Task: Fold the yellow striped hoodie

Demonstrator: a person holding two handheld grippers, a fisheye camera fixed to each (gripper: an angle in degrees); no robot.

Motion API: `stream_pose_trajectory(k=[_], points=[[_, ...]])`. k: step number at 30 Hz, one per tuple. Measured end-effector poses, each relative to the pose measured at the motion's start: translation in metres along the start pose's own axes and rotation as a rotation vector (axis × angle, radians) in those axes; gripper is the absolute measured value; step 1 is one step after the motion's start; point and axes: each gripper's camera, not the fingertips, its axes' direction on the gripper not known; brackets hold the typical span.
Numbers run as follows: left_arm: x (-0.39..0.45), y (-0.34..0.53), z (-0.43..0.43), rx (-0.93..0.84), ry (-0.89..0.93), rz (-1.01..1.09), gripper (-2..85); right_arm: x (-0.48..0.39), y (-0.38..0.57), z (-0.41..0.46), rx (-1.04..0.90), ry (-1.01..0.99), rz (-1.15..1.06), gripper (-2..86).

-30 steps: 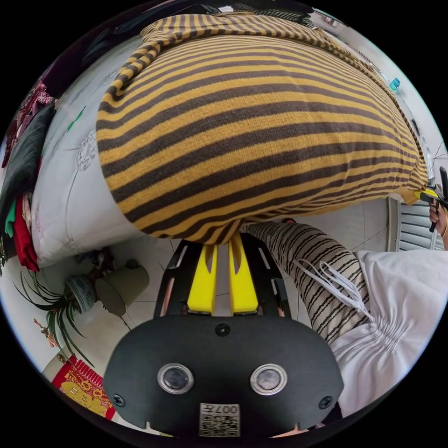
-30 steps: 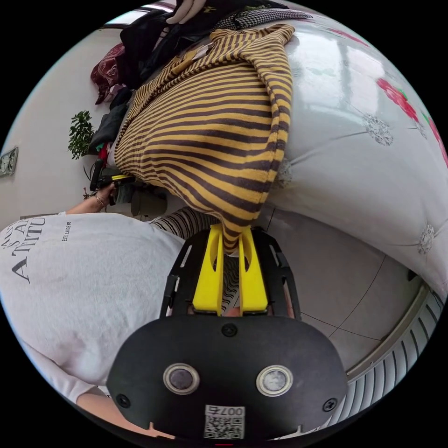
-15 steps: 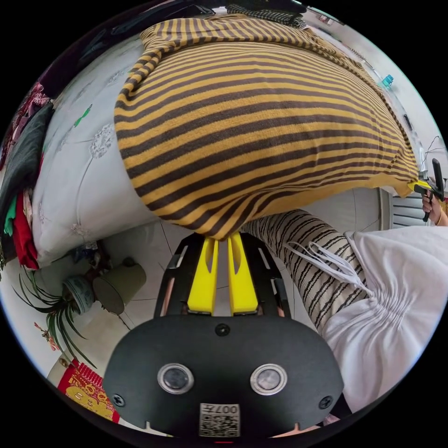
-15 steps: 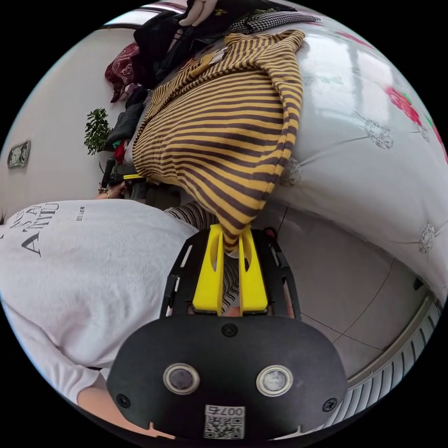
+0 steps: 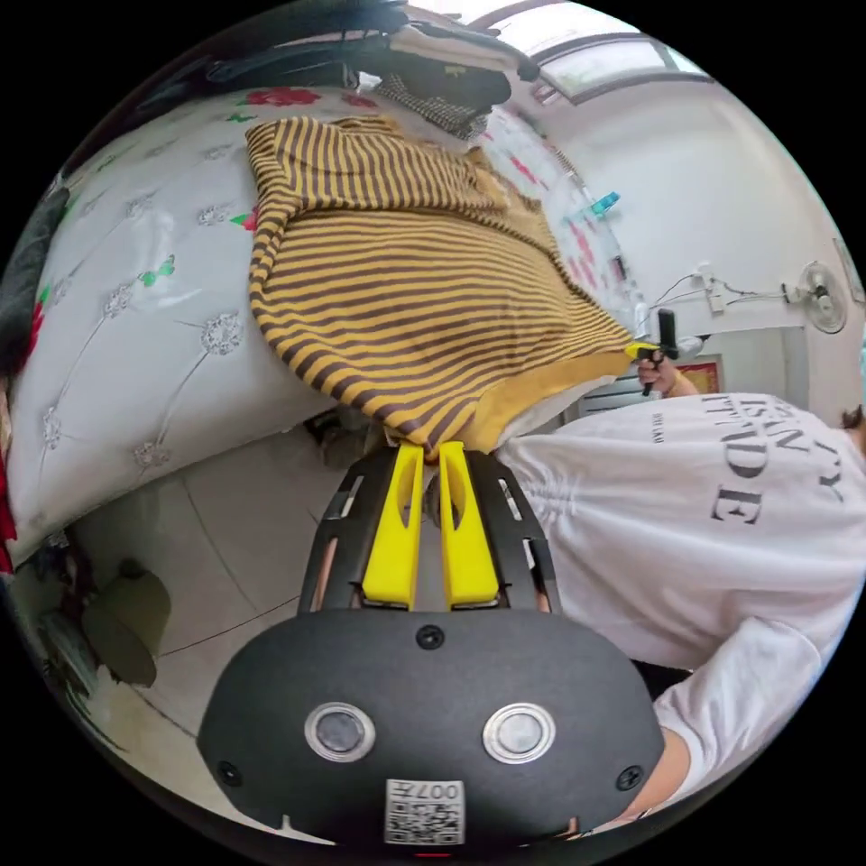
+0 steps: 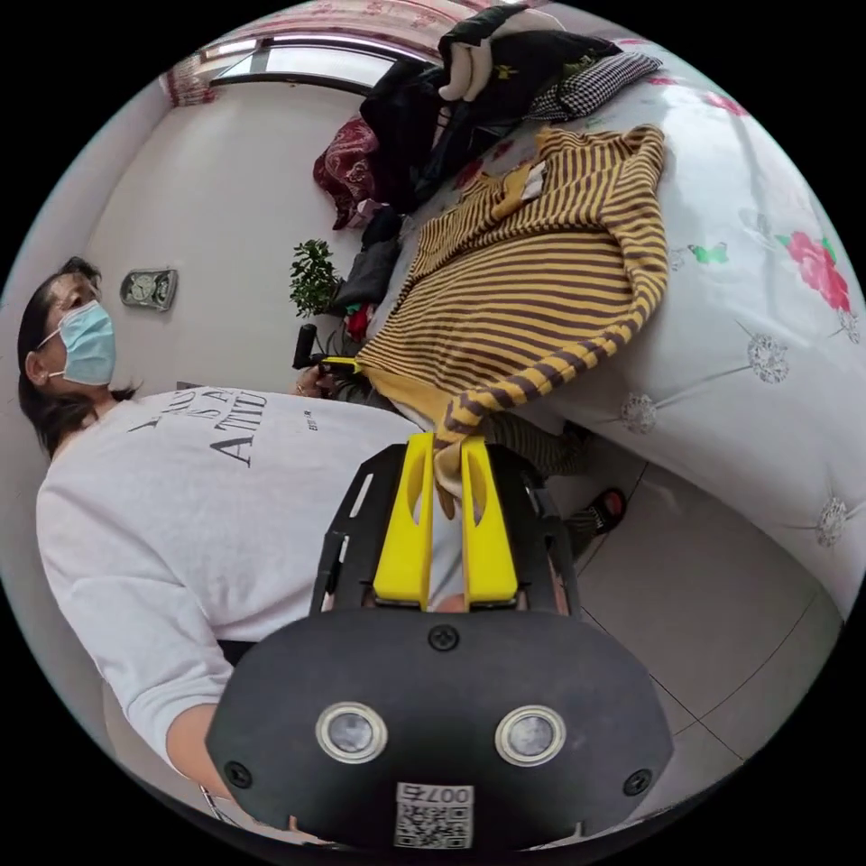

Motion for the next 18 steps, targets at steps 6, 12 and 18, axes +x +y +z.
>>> stream_pose_trajectory(k=[6,12,18], points=[[-0.078,-0.069,-0.081,0.365,0.312,-0.137,2.5,0.023,-0.057,-0.063,0.359,-0.192,0.098,4.2],[-0.123,-0.135,-0.078,0.652,0.226,-0.627,5.2,0.072,-0.100,-0.066,0.894,-0.110,0.435,5.0],[-0.076,-0.139,-0.083,0.547,-0.231,-0.429,7.5,0.026,-0.126,-0.008,0.607,0.343,0.326,5.7]])
